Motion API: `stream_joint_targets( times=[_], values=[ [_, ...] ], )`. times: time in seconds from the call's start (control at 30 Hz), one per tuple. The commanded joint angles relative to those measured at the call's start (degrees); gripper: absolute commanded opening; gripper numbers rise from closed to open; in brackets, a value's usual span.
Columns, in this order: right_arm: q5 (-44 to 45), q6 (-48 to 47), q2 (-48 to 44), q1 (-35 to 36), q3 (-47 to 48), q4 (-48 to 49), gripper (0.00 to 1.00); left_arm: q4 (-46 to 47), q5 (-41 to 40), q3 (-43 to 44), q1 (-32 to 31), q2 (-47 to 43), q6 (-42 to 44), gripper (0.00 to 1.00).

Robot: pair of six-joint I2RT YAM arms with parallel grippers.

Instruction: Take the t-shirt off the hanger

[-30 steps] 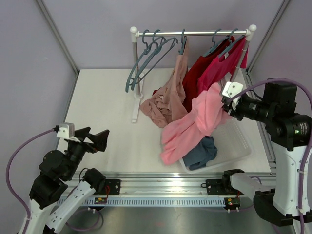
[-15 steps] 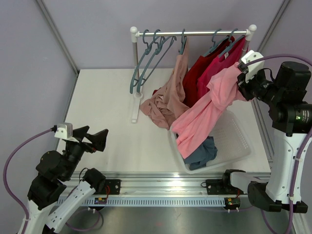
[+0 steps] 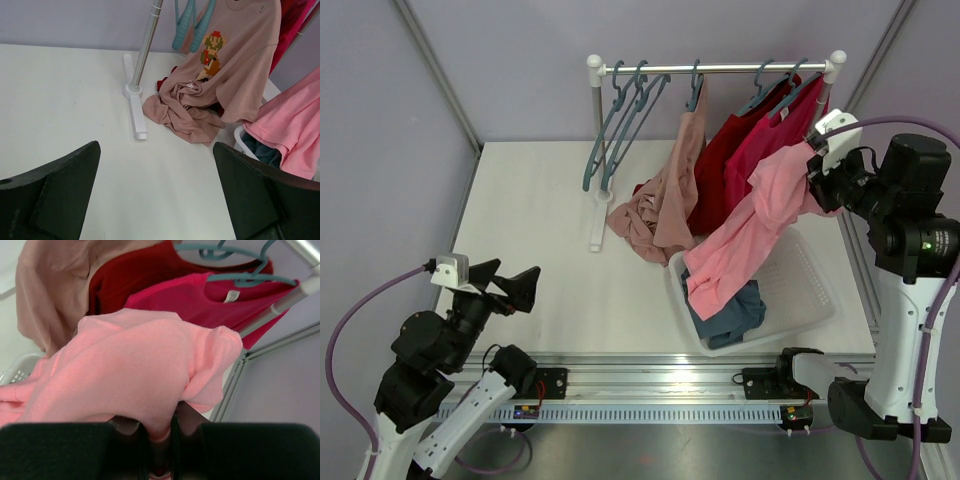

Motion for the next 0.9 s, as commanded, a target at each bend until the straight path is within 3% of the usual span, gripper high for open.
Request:
stream_joint_targets(
  times=[0.0, 0.27, 0.5, 0.7, 0.87],
  values=[
    [0.3, -0.7, -1.5, -0.2, -4.6, 1.1, 0.00, 1.5, 1.0, 1.8, 0.2, -0.7, 1.1, 0.99],
    [-1.8, -2.4, -3.9, -0.2, -20.0, 3.1, 0.00, 1.7, 1.2, 1.1, 0.2, -1.0, 1.0, 0.99],
    [-8.6, -6.0, -3.2, -0.2, -29.0, 3.9, 0.00, 2.6, 1.6, 0.2, 0.2, -0.8, 0.7, 0.99],
    [-16.6, -14.0, -1.0, -0.2, -31.9, -4.2, 0.00, 2.7, 1.8, 0.2, 0.2, -0.5, 0.6, 0.99],
    [-12.9, -19.8, 1.0, -0.2, -40.9, -6.3, 0.07, 3.4, 2.1, -0.5, 0.2, -0.5, 0.3, 0.99]
  ],
)
